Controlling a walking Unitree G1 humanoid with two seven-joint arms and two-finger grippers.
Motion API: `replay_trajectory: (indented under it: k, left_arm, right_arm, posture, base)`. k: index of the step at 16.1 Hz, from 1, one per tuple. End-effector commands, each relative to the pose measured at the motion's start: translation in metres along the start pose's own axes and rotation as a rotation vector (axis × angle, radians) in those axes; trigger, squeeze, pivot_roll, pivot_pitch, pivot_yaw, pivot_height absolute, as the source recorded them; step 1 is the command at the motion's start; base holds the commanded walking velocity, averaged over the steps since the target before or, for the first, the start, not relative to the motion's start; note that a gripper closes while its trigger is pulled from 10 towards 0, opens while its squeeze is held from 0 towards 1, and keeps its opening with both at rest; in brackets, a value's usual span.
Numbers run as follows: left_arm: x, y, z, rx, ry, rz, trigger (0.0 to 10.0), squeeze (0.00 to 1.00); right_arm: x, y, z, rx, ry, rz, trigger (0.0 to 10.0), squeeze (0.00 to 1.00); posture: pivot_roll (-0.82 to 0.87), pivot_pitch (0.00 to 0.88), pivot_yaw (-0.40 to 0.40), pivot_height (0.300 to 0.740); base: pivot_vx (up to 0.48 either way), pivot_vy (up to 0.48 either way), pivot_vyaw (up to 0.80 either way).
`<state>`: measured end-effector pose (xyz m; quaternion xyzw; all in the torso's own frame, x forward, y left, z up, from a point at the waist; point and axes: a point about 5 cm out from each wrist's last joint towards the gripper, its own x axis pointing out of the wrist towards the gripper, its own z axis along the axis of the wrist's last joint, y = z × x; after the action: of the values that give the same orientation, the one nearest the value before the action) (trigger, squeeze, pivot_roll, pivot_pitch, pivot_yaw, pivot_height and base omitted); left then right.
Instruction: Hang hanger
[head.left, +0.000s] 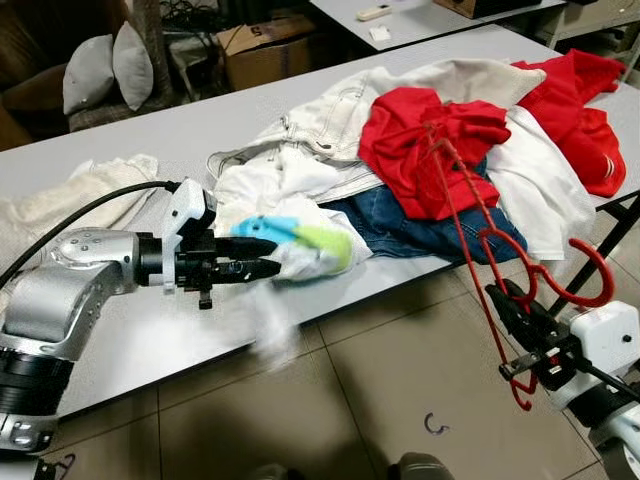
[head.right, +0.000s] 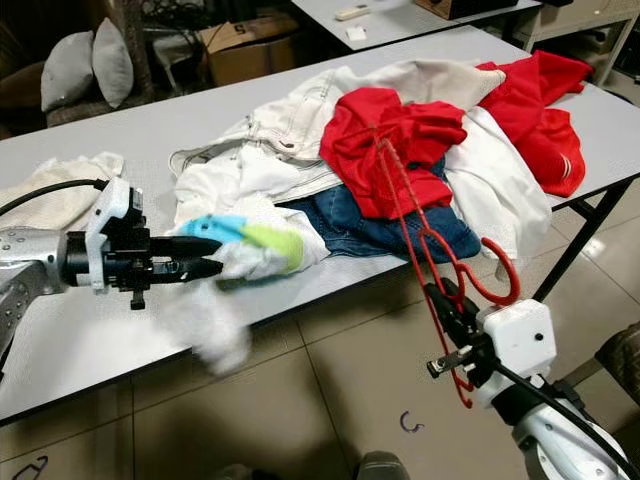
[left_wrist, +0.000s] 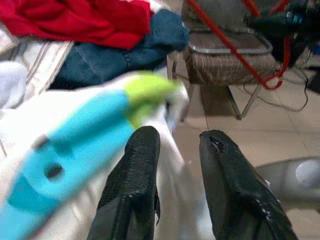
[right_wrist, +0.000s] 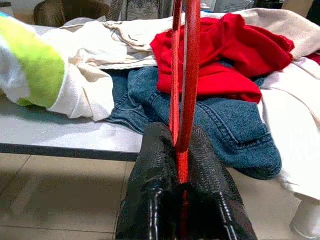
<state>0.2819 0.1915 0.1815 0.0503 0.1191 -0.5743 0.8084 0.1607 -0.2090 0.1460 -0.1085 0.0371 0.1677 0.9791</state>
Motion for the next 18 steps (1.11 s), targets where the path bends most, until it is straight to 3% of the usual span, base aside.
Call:
replay_trajectory:
  k: [1,3,5,7,8,9,10,12,13,15,16,17,18]
  left_arm:
    - [-0.003,0.011,0.024,0.031,-0.126,0.095,10.0,1.00]
    - [0.008,0.016,0.028,0.062,-0.138,0.141,10.0,1.00]
    - [0.028,0.004,0.017,0.085,-0.048,0.044,10.0,1.00]
    - [0.040,0.000,0.007,0.088,0.029,0.032,10.0,1.00]
    - [0.047,-0.001,-0.003,0.071,0.097,0.037,10.0,0.69]
    - [0.052,-0.004,-0.017,0.074,0.195,0.025,10.0,0.10]
    - [0.055,-0.004,-0.033,0.112,0.305,0.046,10.0,0.00]
    - [0.053,-0.001,-0.045,0.157,0.403,0.072,10.0,0.00]
    - [0.042,0.008,-0.047,0.221,0.460,0.113,10.0,0.00]
    - [0.030,0.018,-0.041,0.265,0.476,0.172,10.0,0.00]
    - [0.011,0.033,-0.027,0.332,0.475,0.265,10.0,0.00]
    - [0.005,0.038,-0.023,0.360,0.477,0.295,10.0,0.00]
    - [-0.011,0.046,-0.017,0.383,0.504,0.349,10.0,0.00]
  right_arm:
    - [-0.001,-0.001,-0.001,0.002,-0.002,-0.005,10.0,0.00]
    - [0.000,0.000,0.000,0.003,-0.004,-0.002,10.0,0.00]
    - [0.001,0.000,0.000,0.001,-0.007,0.001,10.0,0.00]
    - [0.001,0.000,0.000,0.002,-0.007,-0.002,10.0,0.00]
    - [0.001,0.000,0.000,0.002,-0.005,-0.001,10.0,0.00]
    - [0.001,0.001,0.000,0.003,-0.005,0.000,10.0,0.00]
    - [0.000,0.002,0.000,0.004,-0.005,0.001,10.0,0.00]
    - [0.000,0.002,0.000,0.005,-0.006,0.002,10.0,0.00]
    - [-0.001,0.002,0.000,0.004,-0.005,0.001,10.0,0.00]
    - [-0.001,0.001,0.000,0.003,-0.003,-0.001,10.0,0.00]
    - [-0.002,0.001,0.000,0.002,-0.002,-0.002,10.0,0.00]
    - [-0.001,0.001,0.000,0.002,-0.002,-0.002,10.0,0.00]
    - [-0.001,0.002,0.000,0.003,-0.003,0.001,10.0,0.00]
  posture:
    - [-0.25,0.000,0.121,0.740]
    - [-0.25,0.000,0.124,0.740]
    - [-0.25,0.000,0.127,0.740]
    - [-0.25,0.000,0.127,0.740]
    - [-0.26,0.000,0.133,0.740]
    - [-0.26,0.000,0.134,0.740]
    - [-0.26,0.000,0.136,0.740]
    - [-0.26,0.000,0.137,0.740]
    - [-0.26,0.000,0.137,0.740]
    - [-0.26,0.000,0.137,0.740]
    - [-0.26,0.000,0.133,0.740]
    - [-0.26,0.000,0.133,0.740]
    - [-0.25,0.000,0.132,0.740]
  base:
    - [0.000,0.000,0.00]
    - [0.000,0.000,0.00]
    - [0.000,0.000,0.00]
    - [0.000,0.000,0.00]
    - [0.000,0.000,0.00]
    - [0.000,0.000,0.00]
    - [0.000,0.000,0.00]
    - [0.000,0.000,0.00]
    - [0.000,0.000,0.00]
    - [0.000,0.000,0.00]
    - [0.000,0.000,0.00]
    - [0.000,0.000,0.00]
    - [0.000,0.000,0.00]
